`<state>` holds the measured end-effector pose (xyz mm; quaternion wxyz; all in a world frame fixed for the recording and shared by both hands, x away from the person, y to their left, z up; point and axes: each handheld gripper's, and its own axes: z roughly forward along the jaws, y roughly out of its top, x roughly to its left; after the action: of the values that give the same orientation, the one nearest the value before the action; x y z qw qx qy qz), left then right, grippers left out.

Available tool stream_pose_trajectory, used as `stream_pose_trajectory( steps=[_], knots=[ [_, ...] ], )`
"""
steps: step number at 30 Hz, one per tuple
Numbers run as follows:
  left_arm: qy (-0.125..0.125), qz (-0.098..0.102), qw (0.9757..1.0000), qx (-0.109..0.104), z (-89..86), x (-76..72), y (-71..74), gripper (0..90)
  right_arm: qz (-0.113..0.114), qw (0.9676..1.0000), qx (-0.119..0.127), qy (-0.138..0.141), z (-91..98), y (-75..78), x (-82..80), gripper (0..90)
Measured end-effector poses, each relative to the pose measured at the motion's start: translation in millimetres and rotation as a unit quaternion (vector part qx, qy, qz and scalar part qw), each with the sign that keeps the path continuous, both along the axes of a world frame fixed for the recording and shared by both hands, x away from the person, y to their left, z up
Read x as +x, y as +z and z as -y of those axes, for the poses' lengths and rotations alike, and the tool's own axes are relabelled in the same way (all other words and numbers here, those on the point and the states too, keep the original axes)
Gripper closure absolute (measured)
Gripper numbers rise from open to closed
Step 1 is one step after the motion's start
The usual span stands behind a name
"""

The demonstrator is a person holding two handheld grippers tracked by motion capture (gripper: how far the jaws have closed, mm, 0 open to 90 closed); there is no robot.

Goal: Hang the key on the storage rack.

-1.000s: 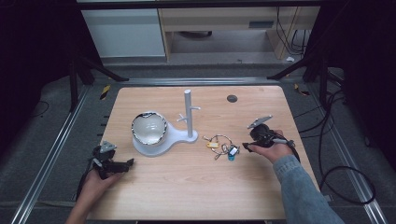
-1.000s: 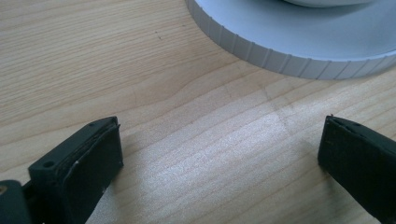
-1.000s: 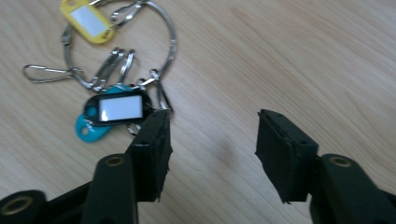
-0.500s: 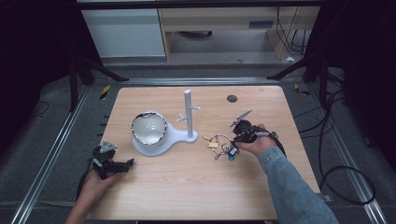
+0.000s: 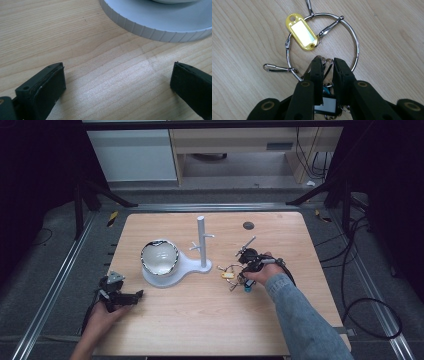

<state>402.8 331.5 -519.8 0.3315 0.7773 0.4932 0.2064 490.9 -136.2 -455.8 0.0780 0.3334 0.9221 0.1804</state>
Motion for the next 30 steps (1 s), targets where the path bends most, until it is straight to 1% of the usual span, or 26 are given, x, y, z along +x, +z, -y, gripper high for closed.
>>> stream_pose_trajectory(
  steps=[4,7,9,12,22,30],
  knots=[
    [0.000,0.000,1.0000,0.000,0.0,0.0,0.0,0.0,-0.004,0.9999,-0.011,-0.002,-2.7,-2.0,2.8,79.0],
    [0.000,0.000,1.0000,0.000,0.0,0.0,0.0,0.0,-0.005,0.9999,-0.013,-0.004,-3.2,-3.3,5.0,79.0],
    [0.000,0.000,1.0000,0.000,0.0,0.0,0.0,0.0,-0.010,0.9998,-0.016,-0.008,-4.3,-4.7,5.4,78.5],
    [0.000,0.000,1.0000,0.000,0.0,0.0,0.0,0.0,-0.012,0.9997,-0.021,-0.005,-5.3,-7.3,6.6,77.7],
    [0.000,0.000,1.0000,0.000,0.0,0.0,0.0,0.0,-0.022,0.9995,-0.020,-0.003,-8.4,-9.7,7.1,78.3],
    [0.000,0.000,1.0000,0.000,0.0,0.0,0.0,0.0,-0.025,0.9994,-0.022,0.010,-13.3,-8.9,3.9,76.3]
  ],
)
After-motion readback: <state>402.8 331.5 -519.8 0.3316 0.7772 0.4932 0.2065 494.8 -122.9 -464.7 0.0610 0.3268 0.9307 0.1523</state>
